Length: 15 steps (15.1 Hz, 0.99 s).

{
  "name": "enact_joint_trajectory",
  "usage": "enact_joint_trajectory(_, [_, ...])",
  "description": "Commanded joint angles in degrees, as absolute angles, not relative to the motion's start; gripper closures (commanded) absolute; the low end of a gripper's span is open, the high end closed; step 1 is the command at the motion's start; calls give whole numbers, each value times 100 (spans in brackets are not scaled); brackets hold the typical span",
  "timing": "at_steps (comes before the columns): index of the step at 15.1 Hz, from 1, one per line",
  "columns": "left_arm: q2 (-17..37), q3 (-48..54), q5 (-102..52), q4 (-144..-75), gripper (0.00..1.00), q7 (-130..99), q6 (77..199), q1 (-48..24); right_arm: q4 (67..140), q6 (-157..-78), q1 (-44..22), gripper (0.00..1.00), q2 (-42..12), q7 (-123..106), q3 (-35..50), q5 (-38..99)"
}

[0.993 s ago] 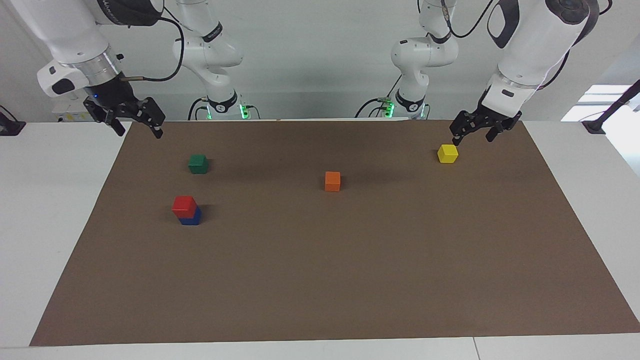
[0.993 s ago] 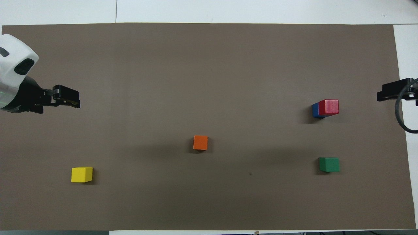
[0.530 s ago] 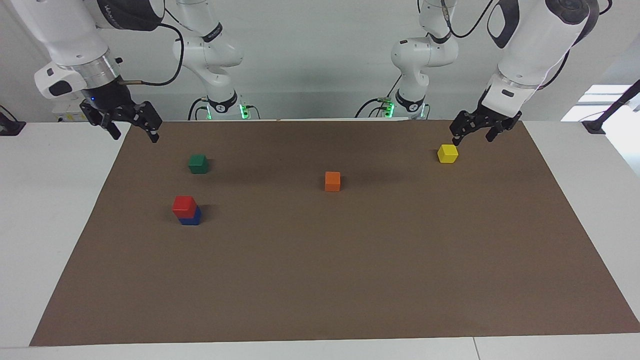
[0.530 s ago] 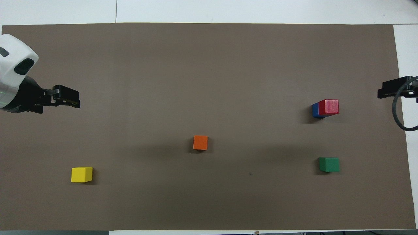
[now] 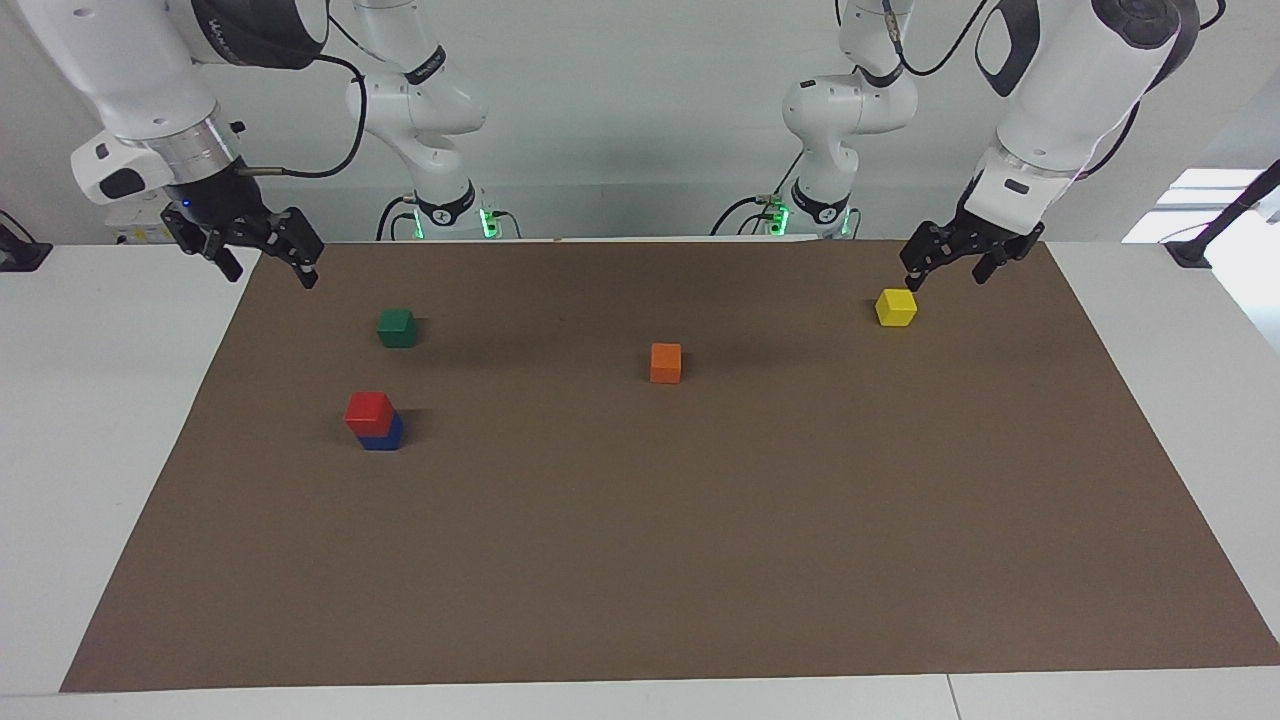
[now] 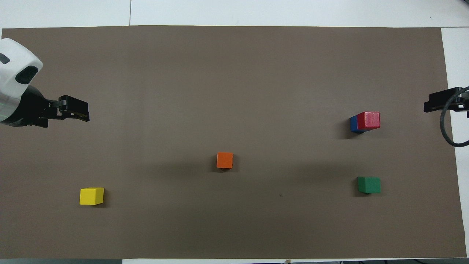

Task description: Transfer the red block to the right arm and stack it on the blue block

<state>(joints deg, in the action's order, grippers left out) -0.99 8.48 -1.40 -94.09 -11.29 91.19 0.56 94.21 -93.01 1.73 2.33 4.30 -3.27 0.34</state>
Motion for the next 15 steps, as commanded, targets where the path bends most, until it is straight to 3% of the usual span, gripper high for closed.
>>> enact_joint_trajectory(1, [-228,835,-211,-9562,0,-1107,9202,97,9721,-9404,229,0,395,308,-299,-35])
enact_joint_trajectory(15, [-228,835,-211,-9562,0,-1107,9211,97,9721,-9246,281,0,413,-9,-299,-35])
